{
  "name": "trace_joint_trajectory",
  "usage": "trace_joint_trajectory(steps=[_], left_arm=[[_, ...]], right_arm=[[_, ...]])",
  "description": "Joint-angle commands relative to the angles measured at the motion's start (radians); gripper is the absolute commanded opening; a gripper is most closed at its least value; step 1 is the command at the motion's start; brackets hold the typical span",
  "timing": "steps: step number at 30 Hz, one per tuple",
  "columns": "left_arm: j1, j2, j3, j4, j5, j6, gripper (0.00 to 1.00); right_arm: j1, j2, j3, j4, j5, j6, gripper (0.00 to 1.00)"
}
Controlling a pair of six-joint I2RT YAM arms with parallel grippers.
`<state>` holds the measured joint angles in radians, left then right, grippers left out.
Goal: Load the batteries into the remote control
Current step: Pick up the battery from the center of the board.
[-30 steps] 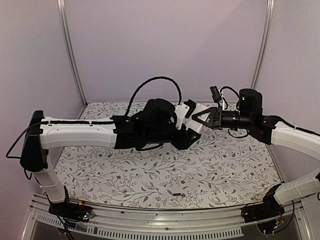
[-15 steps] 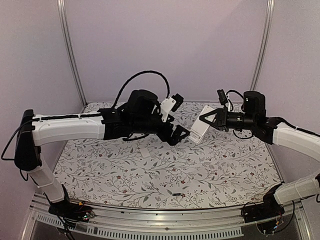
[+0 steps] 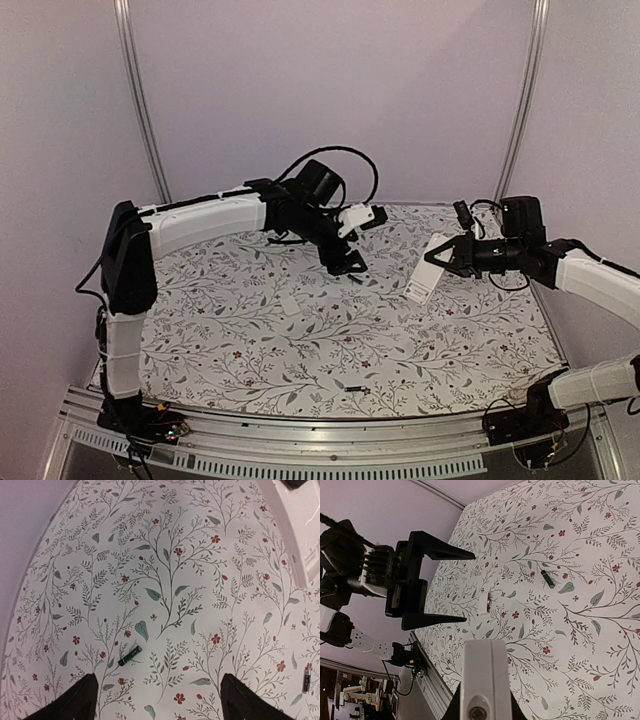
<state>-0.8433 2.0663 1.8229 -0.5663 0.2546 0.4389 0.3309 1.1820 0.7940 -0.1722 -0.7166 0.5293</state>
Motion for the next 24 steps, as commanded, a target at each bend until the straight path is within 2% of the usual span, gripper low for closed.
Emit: trace_joint_trajectory(steps=[1,3,5,11,15,24], left_arm=[[0.047,0.163,0.214,-0.292,0.091,0.174,0.82],[0.042,0.213,0.261,-0.363,0.115,0.185,0.78],[0.019,0.206,0.237,-0.398,0.128,0.173,0.70],[-0.105,0.005,-0.138,-0.231,0.083,0.073,0.64],[-0.212,-0.076,-0.258,-0.164,0.078,-0.005,0.60],[-0.344,-0.030,-0.253,-0.153,0.026,-0.062,0.47]], right_arm=[[-0.042,-0.030,-0.023,-0.033,-0.045,-0.030,0.00],[-0.057,-0.034,-0.031,-0.043,-0.051,-0.031,0.00],[-0.071,-0.035,-0.041,-0.052,-0.056,-0.039,0.00],[-0.088,-0.023,-0.055,-0.057,-0.068,-0.054,0.00],[-0.089,-0.017,-0.054,-0.059,-0.075,-0.064,0.00],[-0.089,-0.006,-0.053,-0.065,-0.080,-0.063,0.00]])
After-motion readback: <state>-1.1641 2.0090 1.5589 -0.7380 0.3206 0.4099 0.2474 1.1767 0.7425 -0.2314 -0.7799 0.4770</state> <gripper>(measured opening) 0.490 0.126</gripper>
